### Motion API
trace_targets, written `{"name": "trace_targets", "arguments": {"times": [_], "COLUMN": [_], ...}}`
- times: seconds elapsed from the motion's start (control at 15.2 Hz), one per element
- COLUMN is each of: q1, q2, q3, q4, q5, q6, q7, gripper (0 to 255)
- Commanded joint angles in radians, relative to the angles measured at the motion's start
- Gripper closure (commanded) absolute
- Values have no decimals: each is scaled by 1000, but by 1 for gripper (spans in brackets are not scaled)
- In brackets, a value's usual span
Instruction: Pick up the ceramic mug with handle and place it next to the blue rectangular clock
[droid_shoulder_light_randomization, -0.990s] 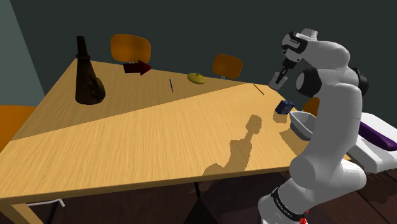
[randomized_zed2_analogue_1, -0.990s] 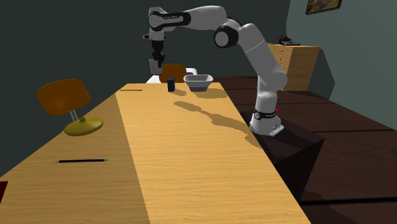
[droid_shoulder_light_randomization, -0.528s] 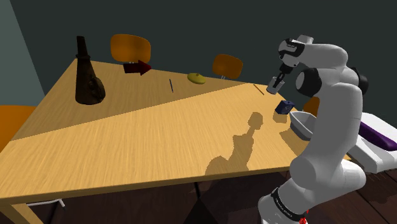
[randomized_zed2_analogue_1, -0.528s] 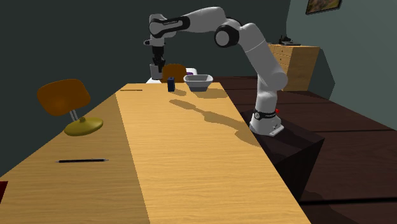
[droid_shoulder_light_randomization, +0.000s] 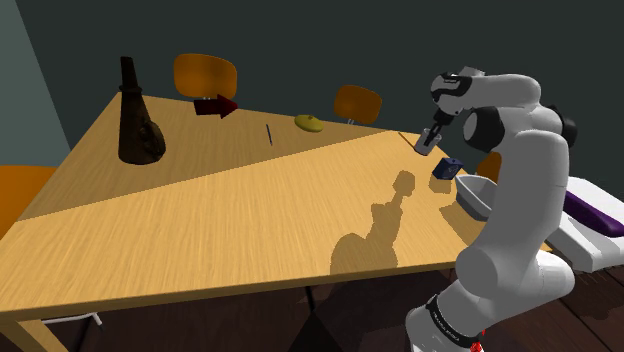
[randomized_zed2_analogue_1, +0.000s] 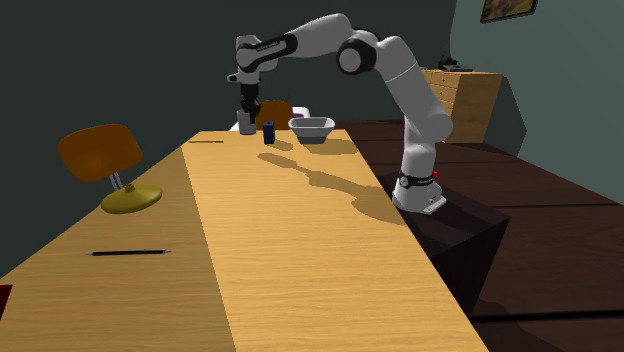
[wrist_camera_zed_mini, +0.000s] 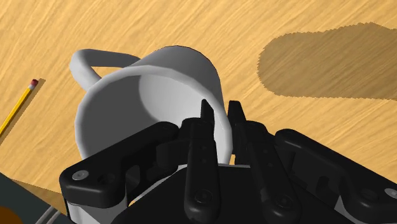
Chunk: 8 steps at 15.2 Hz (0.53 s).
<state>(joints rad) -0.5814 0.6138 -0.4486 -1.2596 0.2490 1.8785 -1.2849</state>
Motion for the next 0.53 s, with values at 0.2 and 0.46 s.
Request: {"name": "trace_targets", "arguments": {"times": [0.2, 0.46], "q1": [6, 8], "q2": [8, 20], "q3": [4, 8], "q4": [-53, -88], "q5": [6, 12], "q6": [60, 106], "q7": [-5, -10], "gripper": [255, 255]}}
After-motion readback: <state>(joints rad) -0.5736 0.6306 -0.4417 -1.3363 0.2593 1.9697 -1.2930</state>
